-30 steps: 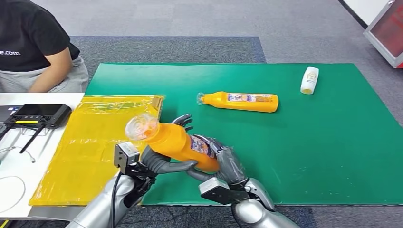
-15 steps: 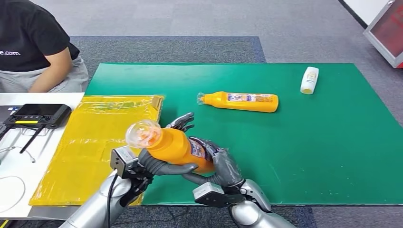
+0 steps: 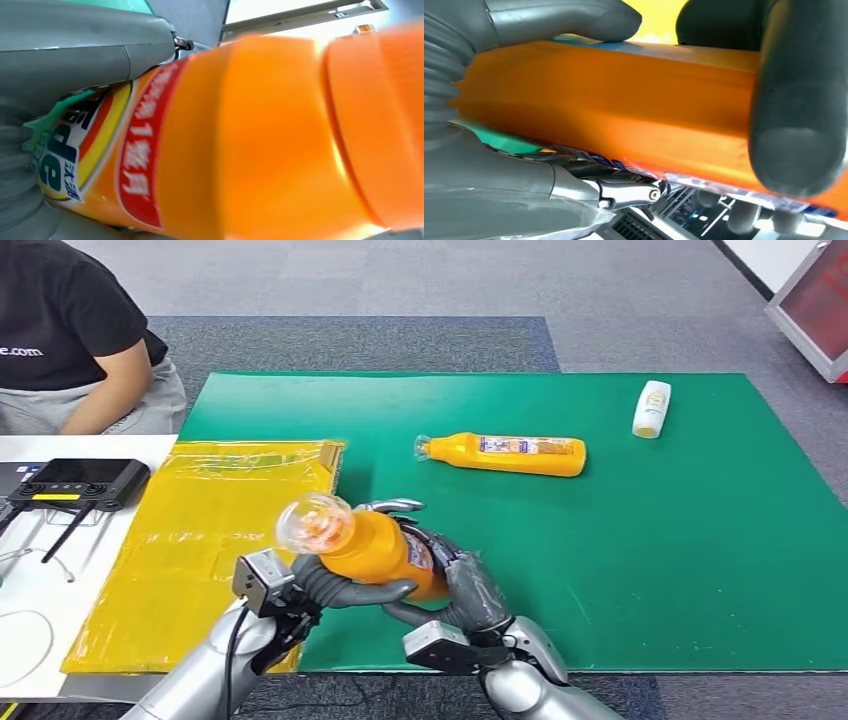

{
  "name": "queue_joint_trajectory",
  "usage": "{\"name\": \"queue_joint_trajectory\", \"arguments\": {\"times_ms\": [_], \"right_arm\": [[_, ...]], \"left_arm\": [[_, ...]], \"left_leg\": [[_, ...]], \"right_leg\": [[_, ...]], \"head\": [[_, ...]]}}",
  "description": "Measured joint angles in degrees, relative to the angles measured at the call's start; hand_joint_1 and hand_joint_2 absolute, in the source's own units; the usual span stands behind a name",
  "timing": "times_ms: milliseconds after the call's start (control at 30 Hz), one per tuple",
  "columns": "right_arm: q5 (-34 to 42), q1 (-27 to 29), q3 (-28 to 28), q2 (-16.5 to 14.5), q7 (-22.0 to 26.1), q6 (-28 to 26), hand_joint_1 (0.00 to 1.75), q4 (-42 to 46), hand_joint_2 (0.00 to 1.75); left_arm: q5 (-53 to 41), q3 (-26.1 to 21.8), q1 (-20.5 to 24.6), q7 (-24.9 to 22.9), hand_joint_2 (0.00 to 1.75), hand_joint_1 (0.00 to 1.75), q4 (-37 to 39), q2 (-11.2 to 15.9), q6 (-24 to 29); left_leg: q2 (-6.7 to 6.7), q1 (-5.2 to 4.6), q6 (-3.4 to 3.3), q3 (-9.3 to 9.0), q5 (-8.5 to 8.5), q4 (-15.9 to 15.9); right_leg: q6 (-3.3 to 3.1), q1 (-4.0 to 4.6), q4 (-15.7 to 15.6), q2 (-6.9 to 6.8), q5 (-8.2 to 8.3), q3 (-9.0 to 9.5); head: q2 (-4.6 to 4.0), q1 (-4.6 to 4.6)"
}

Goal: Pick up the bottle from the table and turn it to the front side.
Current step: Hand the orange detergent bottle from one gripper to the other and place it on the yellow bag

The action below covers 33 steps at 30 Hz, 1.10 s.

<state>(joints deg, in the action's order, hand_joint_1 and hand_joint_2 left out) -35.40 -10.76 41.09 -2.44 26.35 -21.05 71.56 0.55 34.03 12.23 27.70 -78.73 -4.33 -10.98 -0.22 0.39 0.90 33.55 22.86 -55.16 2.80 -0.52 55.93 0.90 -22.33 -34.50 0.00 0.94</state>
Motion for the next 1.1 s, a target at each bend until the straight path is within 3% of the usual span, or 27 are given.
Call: {"name": "queue_joint_trajectory", "arguments": {"times_ms": [700,867,1100], "right_arm": [[4.5,2.1,-0.1,-1.7,0.8,1.4,0.00,-3.5,1.75],[5.2,2.8,-1.0,-1.8,0.7,1.7,0.00,-3.9,1.75],[5.3,4.3,-2.7,-1.8,0.7,1.8,0.00,-4.0,1.75]], "left_arm": [[-6.0,-0.3,1.1,-1.4,1.75,1.75,1.0,5.6,-1.9],[-10.0,-2.1,1.0,-2.0,1.75,1.75,1.0,9.1,-1.2],[-21.6,-6.0,0.8,-4.2,1.75,1.75,1.0,18.0,2.2]], "left_leg": [[0.00,0.00,0.00,0.10,-0.01,0.0],[0.02,0.01,0.06,0.10,-0.03,0.0],[0.00,0.06,0.21,0.18,-0.14,0.0]], "right_leg": [[-0.01,0.00,0.0,0.00,0.01,-0.08],[-0.04,0.01,0.1,0.05,0.02,-0.16],[-0.17,0.06,0.2,0.03,0.01,-0.30]], "head": [[0.00,-0.02],[0.00,-0.02],[0.00,-0.02]]}}
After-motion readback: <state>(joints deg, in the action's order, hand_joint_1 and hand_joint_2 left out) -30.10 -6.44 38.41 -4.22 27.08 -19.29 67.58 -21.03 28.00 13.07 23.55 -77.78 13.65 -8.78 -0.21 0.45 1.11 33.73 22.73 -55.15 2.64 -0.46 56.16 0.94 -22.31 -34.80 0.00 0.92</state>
